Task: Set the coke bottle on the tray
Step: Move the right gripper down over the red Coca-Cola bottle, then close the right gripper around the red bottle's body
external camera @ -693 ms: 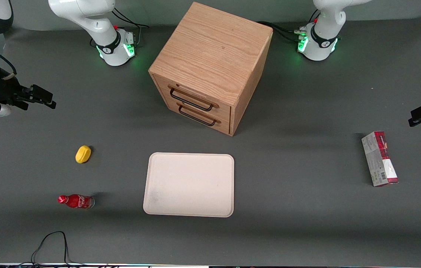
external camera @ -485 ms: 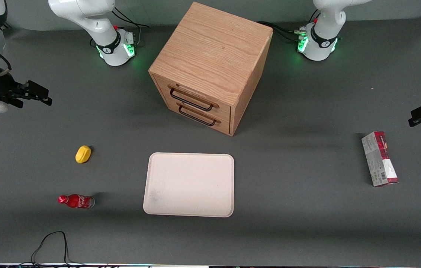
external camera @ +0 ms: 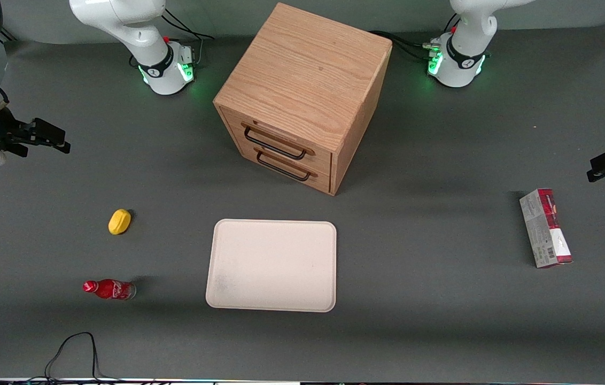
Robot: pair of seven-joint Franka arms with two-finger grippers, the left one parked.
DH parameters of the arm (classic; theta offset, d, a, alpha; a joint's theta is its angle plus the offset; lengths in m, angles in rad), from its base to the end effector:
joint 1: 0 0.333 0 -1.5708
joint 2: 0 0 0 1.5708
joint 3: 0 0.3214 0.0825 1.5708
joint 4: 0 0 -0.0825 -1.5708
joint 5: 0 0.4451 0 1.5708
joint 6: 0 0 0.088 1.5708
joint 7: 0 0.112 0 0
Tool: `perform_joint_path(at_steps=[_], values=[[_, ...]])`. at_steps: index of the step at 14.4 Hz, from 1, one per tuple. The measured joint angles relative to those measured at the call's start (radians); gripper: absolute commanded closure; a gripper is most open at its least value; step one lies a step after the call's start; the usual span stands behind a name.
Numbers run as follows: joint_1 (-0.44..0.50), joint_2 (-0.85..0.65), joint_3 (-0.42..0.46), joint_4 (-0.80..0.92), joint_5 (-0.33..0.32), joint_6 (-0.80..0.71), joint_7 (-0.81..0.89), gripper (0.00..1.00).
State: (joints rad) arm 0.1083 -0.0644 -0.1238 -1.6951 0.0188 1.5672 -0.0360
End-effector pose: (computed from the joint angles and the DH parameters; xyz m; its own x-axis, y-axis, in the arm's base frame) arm 0.5917 -0.0090 0.5971 0.9978 0.0213 -0.0629 0.0196 -0.9994 -0.0290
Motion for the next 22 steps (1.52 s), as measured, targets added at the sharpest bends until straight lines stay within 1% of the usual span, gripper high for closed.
perform_joint_path(at_steps=[2, 3, 4, 6, 7, 9, 11, 13, 16, 19, 22], values=[[-0.001, 0.017, -0.003, 0.039, -0.003, -0.003, 0.0, 0.0], [-0.001, 0.052, -0.003, 0.091, -0.004, -0.023, 0.0, 0.0], [-0.001, 0.118, -0.003, 0.175, -0.004, -0.054, 0.0, 0.0], [-0.014, 0.34, 0.0, 0.415, 0.001, -0.08, 0.001, 0.0], [-0.036, 0.458, 0.007, 0.527, 0.014, -0.083, 0.001, 0.0], [-0.109, 0.668, 0.045, 0.729, 0.034, -0.074, -0.002, 0.0], [-0.168, 0.795, 0.074, 0.85, 0.04, -0.052, -0.009, 0.0], [-0.183, 0.85, 0.081, 0.895, 0.041, -0.031, -0.012, 0.0], [-0.173, 0.883, 0.088, 0.903, 0.041, 0.005, -0.012, 0.0], [-0.15, 0.91, 0.091, 0.877, 0.04, 0.081, -0.012, 0.01], [-0.143, 0.919, 0.091, 0.798, 0.032, 0.188, -0.012, 0.01]])
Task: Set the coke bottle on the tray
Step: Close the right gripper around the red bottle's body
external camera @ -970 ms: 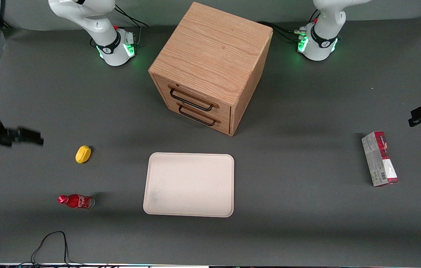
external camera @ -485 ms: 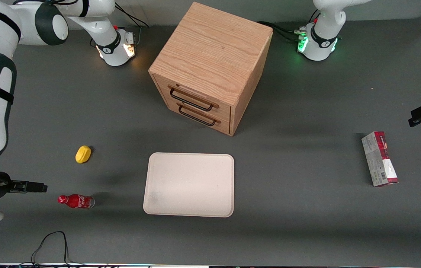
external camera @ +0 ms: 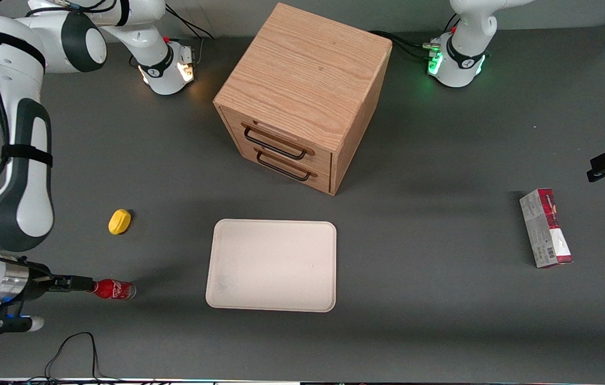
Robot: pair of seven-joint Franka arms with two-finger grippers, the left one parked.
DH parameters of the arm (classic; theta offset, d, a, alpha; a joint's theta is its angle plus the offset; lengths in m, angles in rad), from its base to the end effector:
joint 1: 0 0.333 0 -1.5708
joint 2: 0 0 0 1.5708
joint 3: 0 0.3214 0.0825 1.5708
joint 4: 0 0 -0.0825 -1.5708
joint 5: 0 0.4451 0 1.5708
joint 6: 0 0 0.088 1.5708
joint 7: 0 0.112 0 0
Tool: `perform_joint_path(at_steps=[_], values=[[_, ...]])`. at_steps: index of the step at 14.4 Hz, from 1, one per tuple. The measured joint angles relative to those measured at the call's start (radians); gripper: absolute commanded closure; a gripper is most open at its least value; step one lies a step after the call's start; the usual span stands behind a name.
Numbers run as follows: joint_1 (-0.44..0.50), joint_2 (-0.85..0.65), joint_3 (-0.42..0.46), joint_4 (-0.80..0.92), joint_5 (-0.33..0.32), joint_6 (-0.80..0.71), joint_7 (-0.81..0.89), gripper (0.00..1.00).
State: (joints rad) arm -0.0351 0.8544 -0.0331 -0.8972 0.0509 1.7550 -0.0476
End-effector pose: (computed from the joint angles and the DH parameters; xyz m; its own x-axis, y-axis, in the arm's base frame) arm 0.8366 -0.0419 0.3715 0.9998 -0.0185 0.0049 -0.0184 -0.9995 -0.0249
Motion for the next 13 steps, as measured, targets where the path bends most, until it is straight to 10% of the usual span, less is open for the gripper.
perform_joint_path(at_steps=[9, 13], values=[[0.005, 0.004, 0.0, -0.14, -0.04, 0.124, -0.025, 0.11], [0.007, 0.003, 0.0, -0.148, -0.044, 0.129, -0.038, 0.55]])
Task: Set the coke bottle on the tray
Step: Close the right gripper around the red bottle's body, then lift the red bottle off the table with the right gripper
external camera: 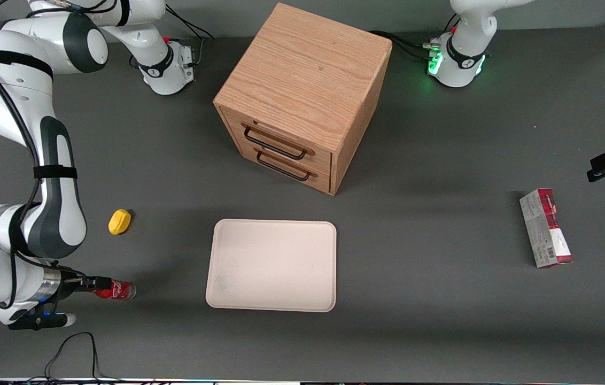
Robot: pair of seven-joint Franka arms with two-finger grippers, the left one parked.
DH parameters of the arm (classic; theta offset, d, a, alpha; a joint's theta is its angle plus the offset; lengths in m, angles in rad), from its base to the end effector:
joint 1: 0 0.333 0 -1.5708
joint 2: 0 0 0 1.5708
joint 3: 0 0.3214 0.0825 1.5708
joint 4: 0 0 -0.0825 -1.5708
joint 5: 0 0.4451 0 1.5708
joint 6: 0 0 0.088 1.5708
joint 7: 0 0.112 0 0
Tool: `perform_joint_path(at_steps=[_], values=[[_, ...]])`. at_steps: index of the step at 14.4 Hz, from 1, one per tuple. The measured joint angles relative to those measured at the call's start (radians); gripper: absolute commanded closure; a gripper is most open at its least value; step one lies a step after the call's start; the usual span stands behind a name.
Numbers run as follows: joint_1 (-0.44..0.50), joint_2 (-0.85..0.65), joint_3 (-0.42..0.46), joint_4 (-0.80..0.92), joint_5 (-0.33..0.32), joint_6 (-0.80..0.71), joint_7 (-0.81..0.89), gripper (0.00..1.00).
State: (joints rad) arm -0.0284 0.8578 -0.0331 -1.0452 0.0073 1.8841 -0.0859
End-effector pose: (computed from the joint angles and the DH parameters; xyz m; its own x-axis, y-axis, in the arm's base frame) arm 0.8296 -0.0418 0.3002 0.9993 0.0331 -0.0201 0.0334 -0.9993 0.0165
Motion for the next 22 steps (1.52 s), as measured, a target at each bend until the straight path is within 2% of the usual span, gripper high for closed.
perform_joint_path(at_steps=[3, 8, 11, 12, 13, 19, 22], values=[[0.001, -0.001, 0.0, 0.0, -0.001, 0.0, -0.002, 1.0], [0.01, -0.005, 0.0, 0.0, -0.012, -0.002, -0.01, 1.0], [0.027, -0.054, 0.0, 0.005, -0.013, -0.122, -0.01, 1.0], [0.033, -0.141, 0.0, -0.002, -0.013, -0.237, -0.01, 1.0], [0.034, -0.2, 0.0, -0.021, -0.013, -0.274, -0.01, 1.0], [0.033, -0.698, 0.0, -0.445, -0.013, -0.311, -0.01, 1.0], [0.034, -0.841, 0.0, -0.588, -0.013, -0.31, -0.01, 1.0]])
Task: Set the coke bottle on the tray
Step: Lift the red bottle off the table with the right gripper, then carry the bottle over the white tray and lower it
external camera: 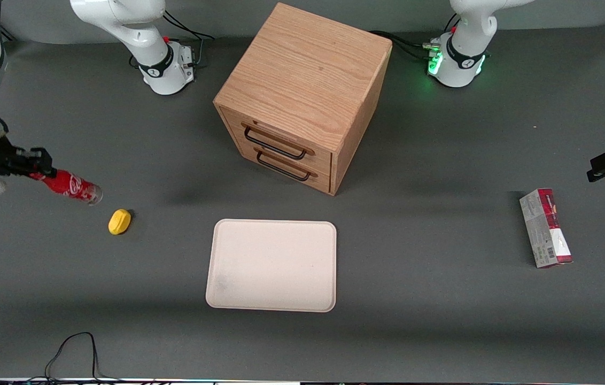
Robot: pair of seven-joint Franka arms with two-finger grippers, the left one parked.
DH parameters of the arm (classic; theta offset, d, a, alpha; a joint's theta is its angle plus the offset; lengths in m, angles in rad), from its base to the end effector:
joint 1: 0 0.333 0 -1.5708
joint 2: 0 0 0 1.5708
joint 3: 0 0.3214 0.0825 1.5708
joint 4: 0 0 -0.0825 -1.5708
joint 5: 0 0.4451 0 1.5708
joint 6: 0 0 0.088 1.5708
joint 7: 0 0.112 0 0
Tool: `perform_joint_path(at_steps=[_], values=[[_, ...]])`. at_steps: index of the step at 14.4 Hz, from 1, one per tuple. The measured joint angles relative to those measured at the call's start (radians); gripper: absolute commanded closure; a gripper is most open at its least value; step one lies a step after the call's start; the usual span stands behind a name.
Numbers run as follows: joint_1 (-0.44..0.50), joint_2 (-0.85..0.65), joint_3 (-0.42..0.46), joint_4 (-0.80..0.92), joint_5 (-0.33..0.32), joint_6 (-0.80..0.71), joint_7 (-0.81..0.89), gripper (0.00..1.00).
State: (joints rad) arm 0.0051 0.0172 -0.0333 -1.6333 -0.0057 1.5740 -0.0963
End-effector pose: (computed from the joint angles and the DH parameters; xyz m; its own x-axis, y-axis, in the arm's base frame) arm 0.6172 -0.0179 0.5813 0.9947 0.0681 -0.0767 0.0682 -0.9977 -0.0011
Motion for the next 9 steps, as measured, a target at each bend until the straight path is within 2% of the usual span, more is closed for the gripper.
perform_joint_path(at_steps=[3, 5, 9], values=[[0.002, 0.002, 0.006, -0.009, 0.0, 0.021, 0.032, 1.0], [0.026, 0.071, 0.028, 0.066, 0.0, 0.015, 0.113, 1.0], [0.152, 0.386, 0.057, 0.444, 0.0, -0.089, 0.314, 1.0]])
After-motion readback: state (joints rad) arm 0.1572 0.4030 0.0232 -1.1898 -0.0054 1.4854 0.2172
